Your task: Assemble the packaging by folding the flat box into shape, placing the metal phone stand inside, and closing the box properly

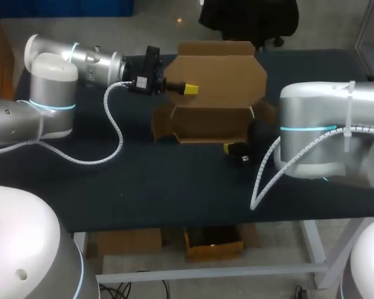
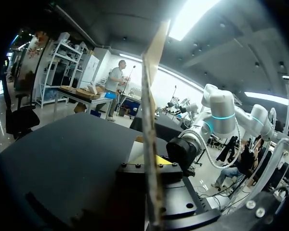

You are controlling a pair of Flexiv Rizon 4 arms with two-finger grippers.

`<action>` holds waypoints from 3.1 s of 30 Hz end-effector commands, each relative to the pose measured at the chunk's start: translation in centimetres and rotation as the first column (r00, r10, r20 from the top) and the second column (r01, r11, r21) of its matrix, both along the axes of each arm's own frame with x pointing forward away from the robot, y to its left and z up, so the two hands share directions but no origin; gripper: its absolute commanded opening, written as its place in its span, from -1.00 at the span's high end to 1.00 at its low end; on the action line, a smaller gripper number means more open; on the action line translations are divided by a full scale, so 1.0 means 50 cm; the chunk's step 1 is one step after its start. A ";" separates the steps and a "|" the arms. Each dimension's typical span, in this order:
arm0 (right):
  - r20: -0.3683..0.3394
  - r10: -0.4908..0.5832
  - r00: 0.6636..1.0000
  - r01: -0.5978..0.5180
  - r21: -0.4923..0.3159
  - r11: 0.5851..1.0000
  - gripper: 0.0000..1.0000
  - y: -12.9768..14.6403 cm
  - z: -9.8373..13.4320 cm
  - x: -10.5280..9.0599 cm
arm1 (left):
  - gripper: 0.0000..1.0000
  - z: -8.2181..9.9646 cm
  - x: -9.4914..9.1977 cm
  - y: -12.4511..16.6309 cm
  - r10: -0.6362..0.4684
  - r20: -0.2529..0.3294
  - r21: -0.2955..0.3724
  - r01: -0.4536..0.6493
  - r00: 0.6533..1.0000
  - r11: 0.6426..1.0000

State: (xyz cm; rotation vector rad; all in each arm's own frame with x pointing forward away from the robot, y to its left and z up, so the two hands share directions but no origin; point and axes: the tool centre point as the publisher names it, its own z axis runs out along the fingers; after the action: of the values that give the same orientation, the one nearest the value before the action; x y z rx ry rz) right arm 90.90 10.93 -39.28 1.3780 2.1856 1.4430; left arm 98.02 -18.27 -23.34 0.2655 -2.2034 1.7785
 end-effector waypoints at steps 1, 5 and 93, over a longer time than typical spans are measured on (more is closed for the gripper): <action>0.059 0.005 0.998 -0.009 0.060 0.998 1.00 -0.066 0.039 -0.053 | 1.00 -0.007 0.000 -0.001 -0.001 0.000 0.001 0.001 1.000 1.000; 0.064 0.018 0.998 -0.022 0.063 0.998 1.00 -0.100 0.058 -0.071 | 1.00 -0.007 0.000 -0.001 -0.001 0.000 0.001 0.001 1.000 1.000; 0.210 0.255 0.944 -0.191 -0.285 0.939 0.18 -0.276 0.032 0.125 | 1.00 -0.007 0.000 -0.001 -0.001 0.000 0.001 0.001 1.000 1.000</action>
State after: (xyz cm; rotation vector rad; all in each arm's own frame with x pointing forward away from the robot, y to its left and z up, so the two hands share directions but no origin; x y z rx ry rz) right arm 96.78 -2.89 -37.33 0.8450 2.3289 1.2382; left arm 98.02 -18.28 -23.35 0.2658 -2.2036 1.7784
